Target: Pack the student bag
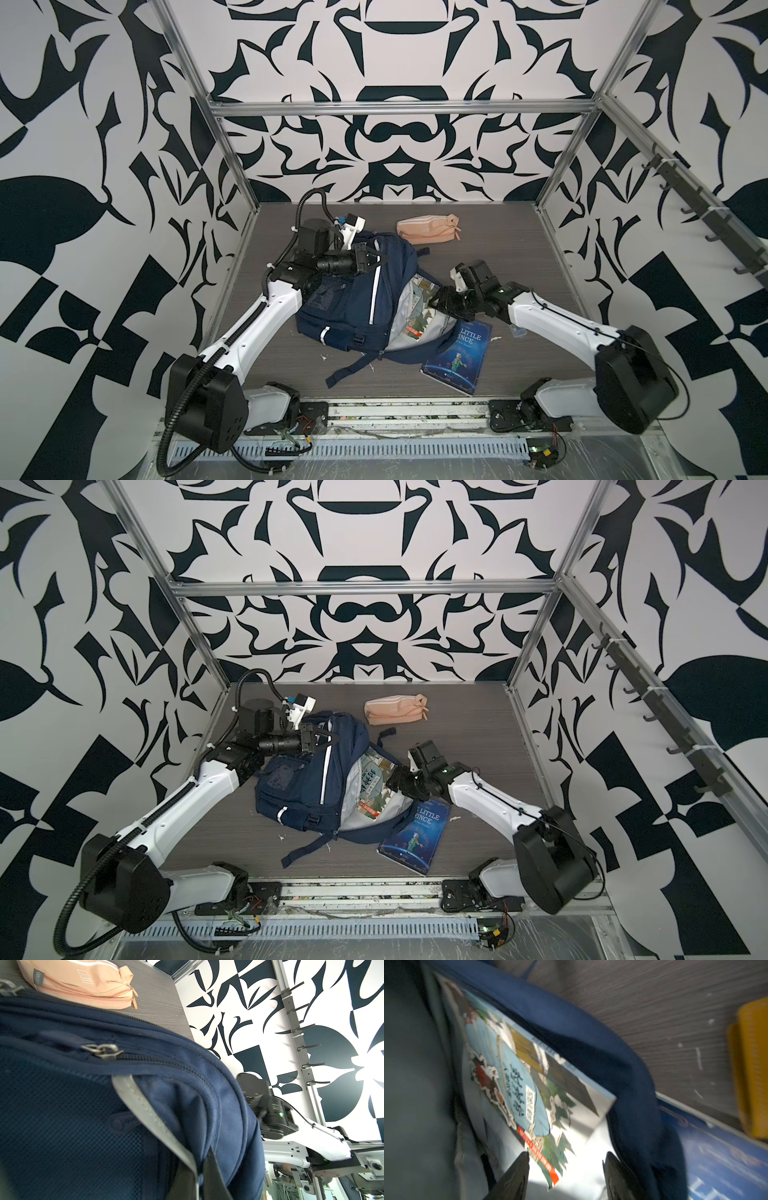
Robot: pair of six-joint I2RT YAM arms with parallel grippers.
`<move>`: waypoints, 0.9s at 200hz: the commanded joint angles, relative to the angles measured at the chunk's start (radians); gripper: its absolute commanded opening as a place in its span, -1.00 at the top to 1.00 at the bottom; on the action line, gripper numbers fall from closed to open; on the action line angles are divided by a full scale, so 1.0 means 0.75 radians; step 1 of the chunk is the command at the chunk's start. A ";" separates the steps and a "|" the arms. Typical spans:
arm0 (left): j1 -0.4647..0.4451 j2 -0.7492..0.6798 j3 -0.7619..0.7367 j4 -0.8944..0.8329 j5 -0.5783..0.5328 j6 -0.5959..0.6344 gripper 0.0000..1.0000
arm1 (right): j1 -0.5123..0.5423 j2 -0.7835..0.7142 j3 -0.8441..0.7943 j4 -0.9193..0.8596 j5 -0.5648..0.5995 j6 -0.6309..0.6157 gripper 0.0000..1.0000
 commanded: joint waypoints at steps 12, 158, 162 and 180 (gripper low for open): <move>0.002 -0.032 0.011 0.182 0.091 -0.023 1.00 | 0.002 0.144 0.055 0.152 0.006 -0.022 -0.21; 0.002 -0.017 0.021 0.248 0.163 -0.069 1.00 | 0.072 0.482 0.183 0.481 -0.240 -0.300 1.00; 0.002 -0.019 0.021 0.248 0.163 -0.069 1.00 | 0.086 0.490 0.207 0.455 -0.240 -0.320 1.00; 0.003 0.029 0.024 0.249 0.164 -0.067 1.00 | 0.152 0.517 0.303 0.367 -0.241 -0.390 1.00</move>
